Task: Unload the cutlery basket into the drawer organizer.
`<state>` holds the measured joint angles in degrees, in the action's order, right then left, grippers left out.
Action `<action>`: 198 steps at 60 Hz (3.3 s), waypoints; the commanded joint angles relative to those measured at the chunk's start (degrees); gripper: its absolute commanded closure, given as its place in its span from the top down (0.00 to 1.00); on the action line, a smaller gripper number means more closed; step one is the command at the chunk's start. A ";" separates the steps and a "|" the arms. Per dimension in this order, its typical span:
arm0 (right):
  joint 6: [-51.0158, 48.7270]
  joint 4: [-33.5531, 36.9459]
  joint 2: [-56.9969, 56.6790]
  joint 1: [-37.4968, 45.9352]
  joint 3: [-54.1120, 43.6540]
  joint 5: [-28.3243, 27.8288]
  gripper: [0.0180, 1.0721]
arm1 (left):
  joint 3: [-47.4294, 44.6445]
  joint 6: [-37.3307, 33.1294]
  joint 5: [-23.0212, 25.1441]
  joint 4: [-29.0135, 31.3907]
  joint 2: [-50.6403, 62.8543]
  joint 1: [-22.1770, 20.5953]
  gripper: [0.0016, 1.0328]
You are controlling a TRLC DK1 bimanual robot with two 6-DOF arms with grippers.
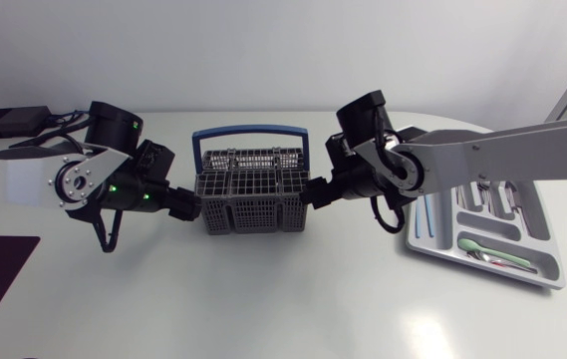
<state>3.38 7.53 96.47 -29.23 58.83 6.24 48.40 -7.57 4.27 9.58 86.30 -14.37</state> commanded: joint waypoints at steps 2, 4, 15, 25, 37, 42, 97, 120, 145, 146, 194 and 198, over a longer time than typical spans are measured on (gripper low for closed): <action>-0.30 -0.32 1.01 -0.74 1.38 0.09 0.72 | 2.31 -0.42 0.39 0.08 -0.43 0.40 0.93; -0.30 -0.32 1.01 -0.91 1.29 0.09 0.72 | 2.31 -0.42 0.39 0.08 -0.43 0.40 0.93; -0.92 -0.32 -0.58 0.14 0.06 2.46 0.72 | 1.87 -0.51 0.39 0.08 -0.26 0.40 0.93; -2.15 -0.59 -3.57 1.90 -2.31 4.83 0.78 | 1.34 -0.51 0.39 0.35 -1.31 1.98 0.94; -4.26 -0.85 -10.07 4.80 -5.92 5.36 0.83 | -0.33 -1.57 0.39 0.87 -6.41 5.58 0.94; -5.22 -0.85 -13.76 6.38 -7.41 5.36 0.88 | -1.56 -2.27 0.39 1.23 -11.24 6.72 0.94; -14.98 -3.49 -51.91 14.82 -25.87 6.33 0.95 | -9.47 2.04 -1.02 4.74 -43.85 9.10 0.95; -17.53 -3.57 -59.64 16.75 -30.70 6.33 0.95 | -13.95 2.04 -1.46 4.83 -52.46 10.15 0.95; -19.99 -3.66 -70.10 19.74 -36.33 6.33 0.95 | -19.31 0.63 -3.31 3.16 -60.64 10.15 0.95; -20.16 -3.75 -70.45 19.74 -36.59 6.33 0.95 | -19.75 0.45 -3.57 2.81 -60.90 10.15 0.95; -6.45 -6.84 -91.74 27.50 -54.79 -3.95 0.95 | -43.19 6.28 -4.14 -7.36 -81.69 13.60 0.95; -5.25 -7.11 -93.59 28.18 -56.37 -4.84 0.95 | -45.23 6.78 -4.19 -8.23 -83.49 13.90 0.95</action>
<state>-4.58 1.41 4.89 -1.96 5.08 2.17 6.13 -2.55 0.51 2.81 4.89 -1.10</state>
